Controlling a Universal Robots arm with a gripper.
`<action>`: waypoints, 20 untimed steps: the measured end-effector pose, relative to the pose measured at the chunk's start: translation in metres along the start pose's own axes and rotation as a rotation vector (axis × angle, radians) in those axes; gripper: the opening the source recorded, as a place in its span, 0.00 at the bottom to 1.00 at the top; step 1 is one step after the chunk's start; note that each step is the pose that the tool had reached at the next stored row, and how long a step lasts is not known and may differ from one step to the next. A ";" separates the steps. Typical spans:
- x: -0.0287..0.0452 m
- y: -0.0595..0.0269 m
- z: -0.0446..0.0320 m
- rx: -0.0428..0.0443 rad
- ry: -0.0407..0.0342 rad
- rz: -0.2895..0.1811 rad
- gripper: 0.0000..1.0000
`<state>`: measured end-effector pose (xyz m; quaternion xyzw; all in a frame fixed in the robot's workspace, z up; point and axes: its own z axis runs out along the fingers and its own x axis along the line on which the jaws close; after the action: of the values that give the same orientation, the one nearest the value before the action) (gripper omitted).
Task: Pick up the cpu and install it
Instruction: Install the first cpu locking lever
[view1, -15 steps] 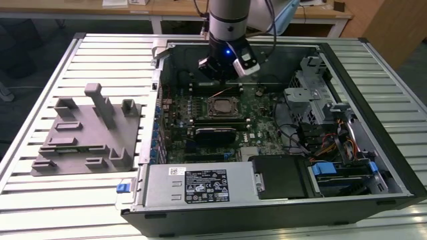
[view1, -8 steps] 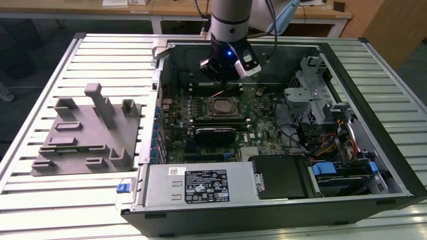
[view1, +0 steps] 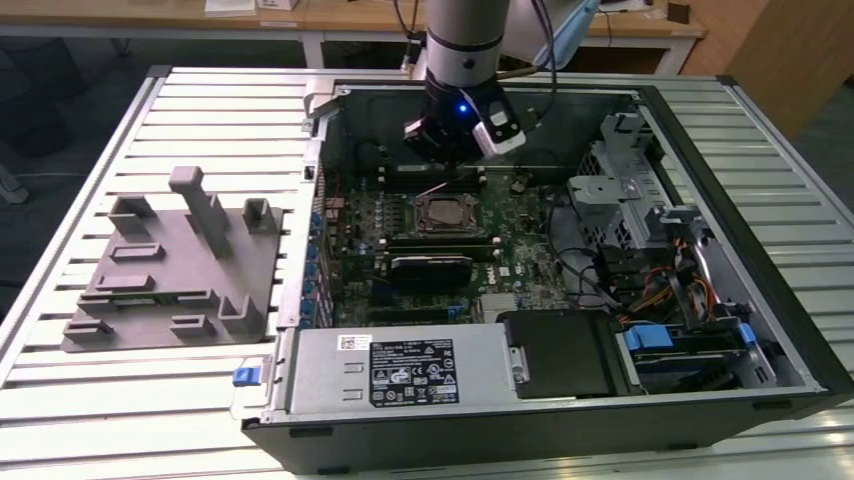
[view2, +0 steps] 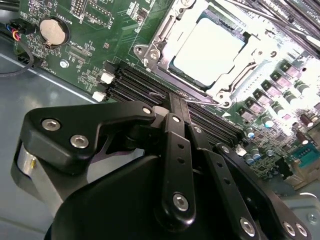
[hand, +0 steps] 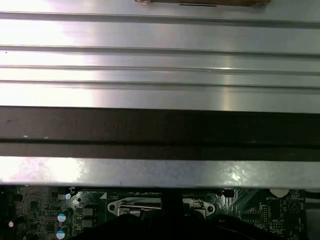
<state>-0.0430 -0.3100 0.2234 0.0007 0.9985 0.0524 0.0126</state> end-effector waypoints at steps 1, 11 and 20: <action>-0.0003 0.0000 0.0007 0.0000 0.0000 0.000 0.11; -0.0038 -0.0010 0.0102 0.0001 0.0000 0.000 0.11; -0.0065 -0.0020 0.0204 -0.0001 0.0000 0.000 0.11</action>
<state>-0.0360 -0.3099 0.2031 0.0006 0.9985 0.0524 0.0126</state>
